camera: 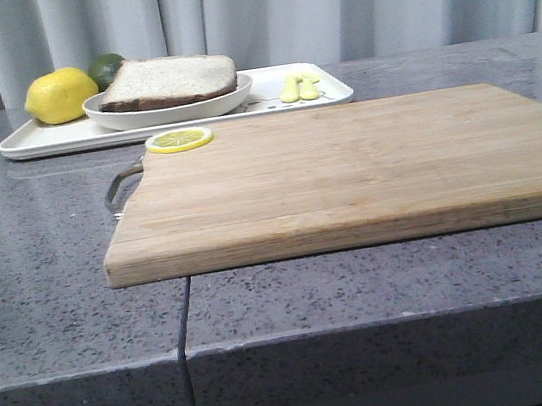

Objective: Place bread and move sandwich to tray

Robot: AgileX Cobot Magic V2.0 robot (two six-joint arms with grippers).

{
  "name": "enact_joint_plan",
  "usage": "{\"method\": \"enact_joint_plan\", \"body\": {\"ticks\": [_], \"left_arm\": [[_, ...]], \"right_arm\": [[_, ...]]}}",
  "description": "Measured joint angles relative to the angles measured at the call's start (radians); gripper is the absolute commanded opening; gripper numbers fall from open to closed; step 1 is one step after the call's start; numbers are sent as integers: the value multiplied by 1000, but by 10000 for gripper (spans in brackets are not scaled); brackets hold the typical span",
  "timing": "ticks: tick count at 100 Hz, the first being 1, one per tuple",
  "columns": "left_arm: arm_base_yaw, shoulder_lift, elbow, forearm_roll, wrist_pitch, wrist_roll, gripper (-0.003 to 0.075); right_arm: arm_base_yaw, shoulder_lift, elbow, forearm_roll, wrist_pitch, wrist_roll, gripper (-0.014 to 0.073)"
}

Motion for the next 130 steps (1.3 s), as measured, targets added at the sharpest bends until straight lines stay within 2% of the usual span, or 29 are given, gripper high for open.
{"method": "enact_joint_plan", "body": {"ticks": [15, 38, 48, 65, 73, 130], "left_arm": [[0, -142, 172, -8, -86, 0, 230], [0, -226, 320, -8, -98, 0, 162], [0, -226, 347, -8, -98, 0, 113], [0, -226, 355, -8, -100, 0, -19], [0, -226, 355, -8, -100, 0, -19], [0, -226, 355, -8, -106, 0, -20]], "right_arm": [[0, 0, 0, 0, 0, 0, 356], [0, 0, 0, 0, 0, 0, 327], [0, 0, 0, 0, 0, 0, 241], [0, 0, 0, 0, 0, 0, 10], [0, 0, 0, 0, 0, 0, -75], [0, 0, 0, 0, 1, 0, -67]]}}
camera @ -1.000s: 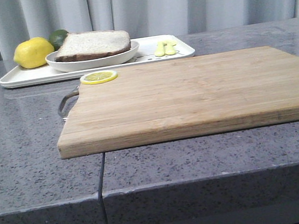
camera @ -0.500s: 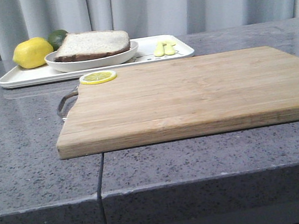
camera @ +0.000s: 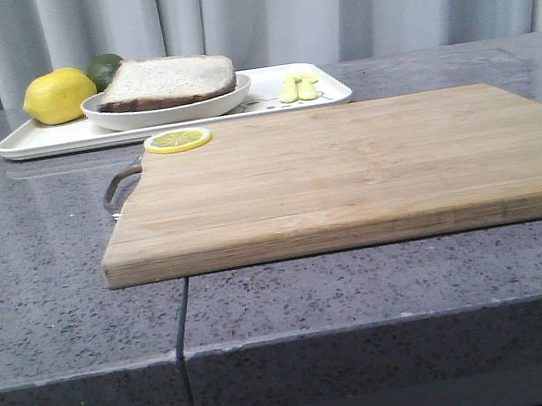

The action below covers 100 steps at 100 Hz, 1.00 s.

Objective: Place bread and move sandwich to tray

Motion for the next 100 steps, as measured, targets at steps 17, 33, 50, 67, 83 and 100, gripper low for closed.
{"method": "enact_joint_plan", "body": {"ticks": [17, 33, 50, 67, 83, 100], "left_arm": [[0, 0, 0, 0, 0, 0, -20], [0, 0, 9, 3, -2, 0, -19], [0, -33, 67, 82, -2, 0, -20], [48, -125, 149, 123, -2, 0, -20], [127, -229, 228, 128, -2, 0, -20], [173, -315, 303, 128, -2, 0, -19]], "right_arm": [[0, 0, 0, 0, 0, 0, -67], [0, 0, 0, 0, 0, 0, -67], [0, 0, 0, 0, 0, 0, -67], [0, 0, 0, 0, 1, 0, -67], [0, 0, 0, 0, 2, 0, -67], [0, 0, 0, 0, 3, 0, -67]]}}
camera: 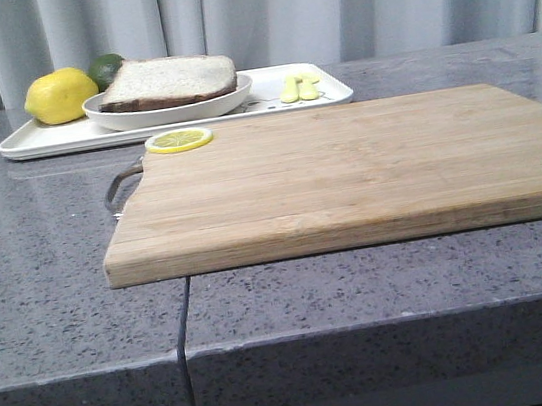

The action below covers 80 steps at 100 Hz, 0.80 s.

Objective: Place bread and move sandwich to tray

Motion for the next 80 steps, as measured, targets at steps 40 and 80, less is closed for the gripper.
{"method": "enact_joint_plan", "body": {"ticks": [40, 80], "left_arm": [[7, -83, 20, 16, 20, 0, -19], [7, -83, 22, 4, 20, 0, -20]], "right_arm": [[0, 0, 0, 0, 4, 0, -67], [0, 0, 0, 0, 4, 0, -67]]}}
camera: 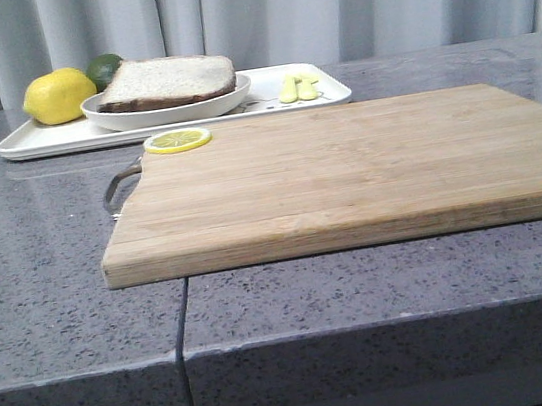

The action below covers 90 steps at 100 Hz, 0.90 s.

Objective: Place bread and move sandwich to tray

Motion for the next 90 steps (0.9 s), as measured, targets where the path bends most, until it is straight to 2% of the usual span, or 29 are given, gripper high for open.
{"method": "enact_joint_plan", "body": {"ticks": [67, 90], "left_arm": [[1, 0, -2, -2, 0, 0, -19], [1, 0, -2, -2, 0, 0, -19]], "right_arm": [[0, 0, 4, 0, 0, 0, -67], [0, -15, 56, 6, -64, -94, -67]]}}
